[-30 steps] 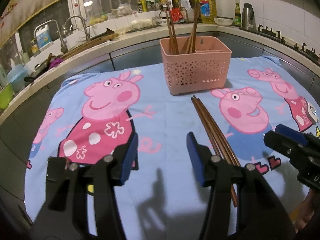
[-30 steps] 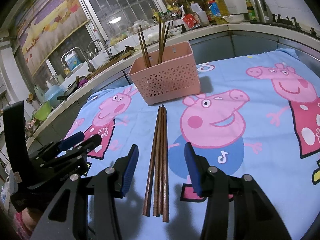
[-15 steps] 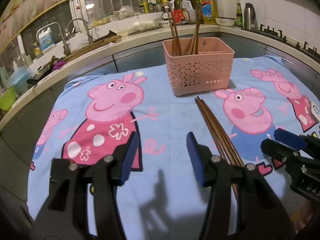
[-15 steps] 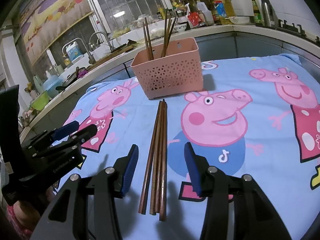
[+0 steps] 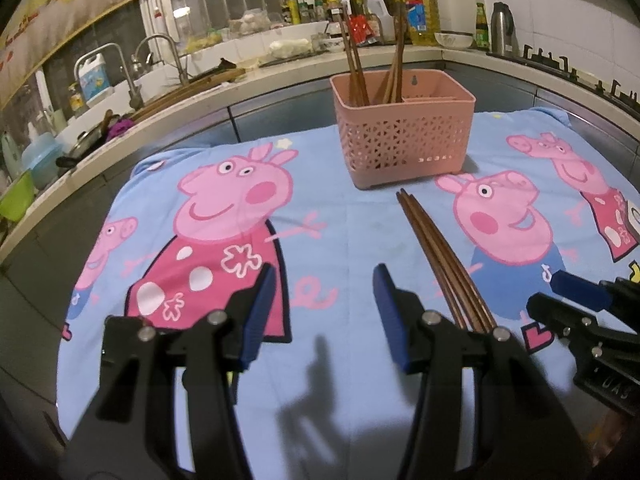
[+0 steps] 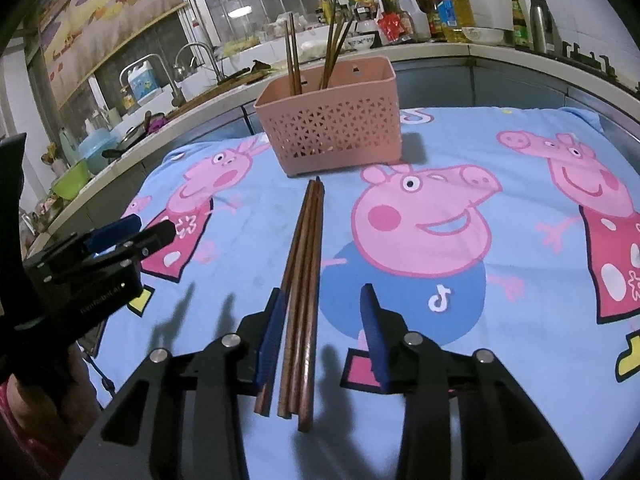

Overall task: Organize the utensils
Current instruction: 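Close the right tool on one chopstick while the left tool grasps another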

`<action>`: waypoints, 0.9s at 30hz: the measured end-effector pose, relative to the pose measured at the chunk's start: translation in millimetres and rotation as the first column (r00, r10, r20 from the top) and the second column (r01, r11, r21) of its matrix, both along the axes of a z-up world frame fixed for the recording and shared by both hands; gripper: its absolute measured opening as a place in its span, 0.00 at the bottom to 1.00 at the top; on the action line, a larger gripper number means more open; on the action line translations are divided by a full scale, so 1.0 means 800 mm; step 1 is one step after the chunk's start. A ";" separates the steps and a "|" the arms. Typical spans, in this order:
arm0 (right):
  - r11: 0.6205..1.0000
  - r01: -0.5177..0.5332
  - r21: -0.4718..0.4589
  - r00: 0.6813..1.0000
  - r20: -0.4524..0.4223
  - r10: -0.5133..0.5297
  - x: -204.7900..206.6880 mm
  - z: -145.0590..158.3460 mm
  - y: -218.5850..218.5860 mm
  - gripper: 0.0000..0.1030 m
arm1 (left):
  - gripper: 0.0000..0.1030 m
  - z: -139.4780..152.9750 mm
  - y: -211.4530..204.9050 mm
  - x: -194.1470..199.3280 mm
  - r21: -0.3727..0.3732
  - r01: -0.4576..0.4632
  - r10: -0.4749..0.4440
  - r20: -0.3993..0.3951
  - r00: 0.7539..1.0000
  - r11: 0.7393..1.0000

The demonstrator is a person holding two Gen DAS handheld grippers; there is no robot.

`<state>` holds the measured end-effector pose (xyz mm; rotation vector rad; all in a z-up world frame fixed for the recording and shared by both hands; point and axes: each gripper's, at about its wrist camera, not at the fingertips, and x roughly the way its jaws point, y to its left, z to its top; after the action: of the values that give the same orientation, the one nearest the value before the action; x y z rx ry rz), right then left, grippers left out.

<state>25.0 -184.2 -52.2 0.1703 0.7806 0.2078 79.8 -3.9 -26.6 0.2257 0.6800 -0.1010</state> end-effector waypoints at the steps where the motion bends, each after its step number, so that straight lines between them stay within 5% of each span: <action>1: 1.000 0.000 -0.003 1.000 -0.003 0.000 0.000 -0.001 -0.001 0.01 | 0.47 -0.001 0.000 0.001 0.001 0.000 0.000 -0.002 1.000 1.000; 13: 0.997 -0.044 -0.068 0.998 -0.040 0.041 -0.005 -0.019 0.005 0.00 | 0.47 -0.044 0.001 0.009 -0.081 0.050 -0.062 -0.163 0.985 0.996; 27: 0.975 -0.082 -0.208 0.995 -0.065 0.070 -0.001 -0.044 0.021 0.00 | 0.47 -0.057 -0.028 0.009 -0.128 0.118 -0.145 -0.233 0.962 0.985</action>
<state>24.1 -167.4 -87.7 -0.0543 0.8615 0.1920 86.8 -26.2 -72.2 0.1503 0.8986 -0.2979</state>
